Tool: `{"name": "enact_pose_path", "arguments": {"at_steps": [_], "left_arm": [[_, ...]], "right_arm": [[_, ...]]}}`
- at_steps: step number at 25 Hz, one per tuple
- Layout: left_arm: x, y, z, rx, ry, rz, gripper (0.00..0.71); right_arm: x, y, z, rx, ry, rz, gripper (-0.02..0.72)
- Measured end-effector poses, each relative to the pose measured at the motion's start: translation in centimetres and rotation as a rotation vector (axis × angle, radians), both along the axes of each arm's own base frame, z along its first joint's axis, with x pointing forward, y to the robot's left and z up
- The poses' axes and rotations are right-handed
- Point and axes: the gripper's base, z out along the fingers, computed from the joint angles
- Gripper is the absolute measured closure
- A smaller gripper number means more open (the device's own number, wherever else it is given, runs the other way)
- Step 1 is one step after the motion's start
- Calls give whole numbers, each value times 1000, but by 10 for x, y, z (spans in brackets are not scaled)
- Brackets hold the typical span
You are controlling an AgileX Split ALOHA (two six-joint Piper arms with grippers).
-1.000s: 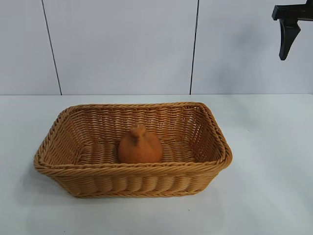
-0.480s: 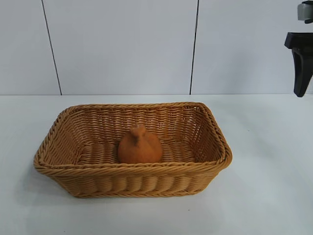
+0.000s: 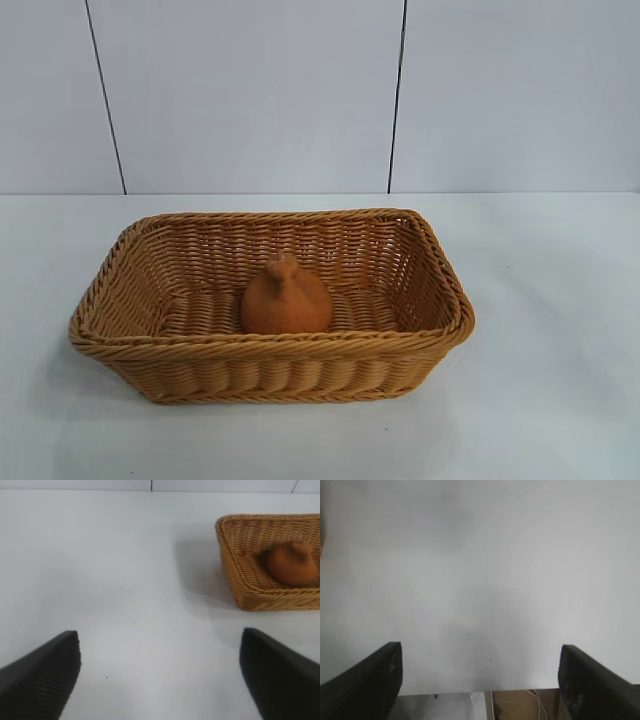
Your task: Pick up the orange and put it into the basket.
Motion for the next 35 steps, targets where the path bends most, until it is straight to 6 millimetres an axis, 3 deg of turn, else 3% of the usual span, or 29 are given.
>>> {"name": "enact_pose_path", "arguments": {"at_steps": [11, 17, 22, 29, 35], "left_arm": [[0, 0, 0, 0, 0, 0, 95], [0, 0, 0, 0, 0, 0, 95], [0, 0, 0, 0, 0, 0, 95], [0, 0, 0, 0, 0, 0, 95], [0, 0, 0, 0, 0, 0, 95]], "right_arm": [[-68, -4, -27, -20, -226, 69, 117], [-87, -4, -12, -13, -390, 65, 117], [-107, -3, -9, 9, -349, 62, 117], [-118, -4, -7, 6, -376, 64, 117], [-144, -5, 4, 8, -550, 63, 117]]}}
